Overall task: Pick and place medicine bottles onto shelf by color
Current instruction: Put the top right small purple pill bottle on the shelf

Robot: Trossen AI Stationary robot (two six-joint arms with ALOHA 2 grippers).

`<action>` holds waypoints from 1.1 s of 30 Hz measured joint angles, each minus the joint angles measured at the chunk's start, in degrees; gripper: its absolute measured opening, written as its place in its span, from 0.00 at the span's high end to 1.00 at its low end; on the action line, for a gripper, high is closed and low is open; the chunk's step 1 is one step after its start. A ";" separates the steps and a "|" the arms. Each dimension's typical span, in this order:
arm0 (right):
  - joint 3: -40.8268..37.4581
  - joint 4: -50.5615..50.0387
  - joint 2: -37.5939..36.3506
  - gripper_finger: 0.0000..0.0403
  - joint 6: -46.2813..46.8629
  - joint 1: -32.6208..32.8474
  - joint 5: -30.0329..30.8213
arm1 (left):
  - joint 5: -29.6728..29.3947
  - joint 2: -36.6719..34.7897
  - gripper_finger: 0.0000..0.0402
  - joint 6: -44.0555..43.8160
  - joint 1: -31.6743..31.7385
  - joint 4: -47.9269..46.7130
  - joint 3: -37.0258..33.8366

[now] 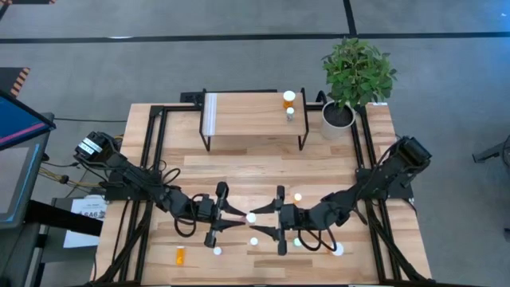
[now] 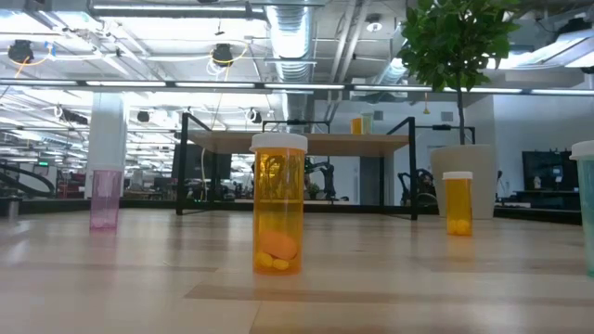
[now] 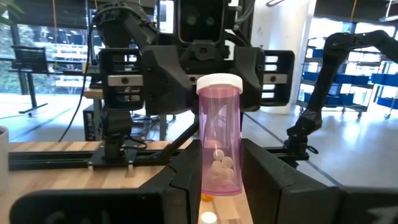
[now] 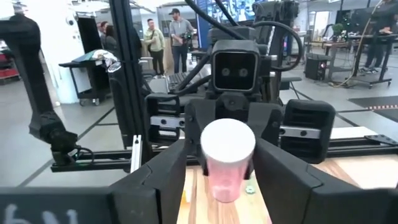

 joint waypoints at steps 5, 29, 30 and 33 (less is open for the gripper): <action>0.01 0.02 0.00 0.56 0.00 -0.07 -0.04 | 0.00 0.00 0.81 0.00 0.02 -0.07 0.00; 0.00 -1.38 0.00 0.67 -0.15 -0.04 0.08 | -1.17 0.01 0.70 -1.16 0.07 -3.62 0.11; 0.00 -1.41 -0.02 0.66 -0.15 -0.01 0.19 | -1.27 0.04 0.66 -1.18 0.07 -4.10 0.11; 0.00 -1.85 -0.02 0.66 -0.15 0.00 0.39 | -3.14 -0.78 0.56 -1.25 0.04 -6.28 0.11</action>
